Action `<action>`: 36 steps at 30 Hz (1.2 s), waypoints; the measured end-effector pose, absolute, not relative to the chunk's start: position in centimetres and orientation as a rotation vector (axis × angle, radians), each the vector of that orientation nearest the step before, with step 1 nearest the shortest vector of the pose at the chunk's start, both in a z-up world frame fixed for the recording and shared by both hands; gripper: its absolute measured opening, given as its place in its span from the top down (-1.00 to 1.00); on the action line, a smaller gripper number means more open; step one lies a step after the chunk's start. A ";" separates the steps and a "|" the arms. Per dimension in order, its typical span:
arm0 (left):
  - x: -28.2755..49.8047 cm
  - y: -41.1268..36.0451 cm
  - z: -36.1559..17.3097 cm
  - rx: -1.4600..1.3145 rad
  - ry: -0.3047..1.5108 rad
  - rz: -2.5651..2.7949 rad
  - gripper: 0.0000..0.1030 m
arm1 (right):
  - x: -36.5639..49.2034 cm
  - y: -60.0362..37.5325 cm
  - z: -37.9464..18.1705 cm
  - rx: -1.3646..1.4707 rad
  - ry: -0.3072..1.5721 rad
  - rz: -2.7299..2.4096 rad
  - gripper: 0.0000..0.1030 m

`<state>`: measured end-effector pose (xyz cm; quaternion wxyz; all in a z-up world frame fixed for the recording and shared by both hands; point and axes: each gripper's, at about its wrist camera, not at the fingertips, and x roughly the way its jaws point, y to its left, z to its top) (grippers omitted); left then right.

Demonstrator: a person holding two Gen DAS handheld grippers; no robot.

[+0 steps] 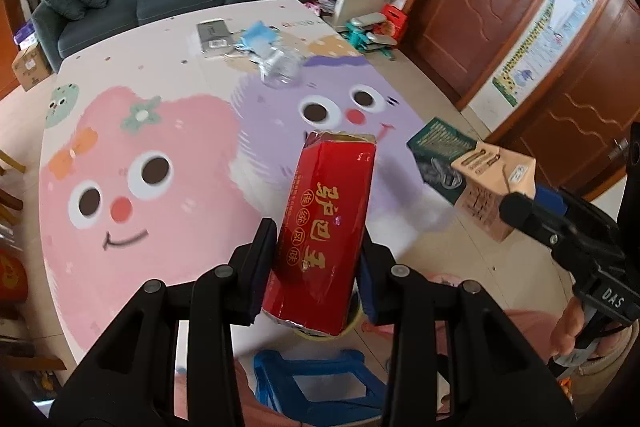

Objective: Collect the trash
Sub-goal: 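Carry the red box and cardboard packet down over the bin with both tools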

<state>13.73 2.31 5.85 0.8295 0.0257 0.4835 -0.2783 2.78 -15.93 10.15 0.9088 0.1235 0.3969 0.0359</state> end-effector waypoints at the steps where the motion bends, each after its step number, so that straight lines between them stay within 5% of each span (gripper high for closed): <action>1: 12.9 2.1 5.8 0.062 1.023 -0.595 0.35 | 1.4 -15.8 10.0 0.264 0.821 0.072 0.17; 18: 1.4 -2.9 -5.9 0.262 1.145 -0.724 0.35 | -12.8 -17.6 -2.6 0.494 1.028 -0.039 0.17; 36: -0.5 -8.3 -21.0 0.390 1.227 -0.733 0.33 | -7.1 -25.2 -23.5 0.715 1.283 -0.173 0.16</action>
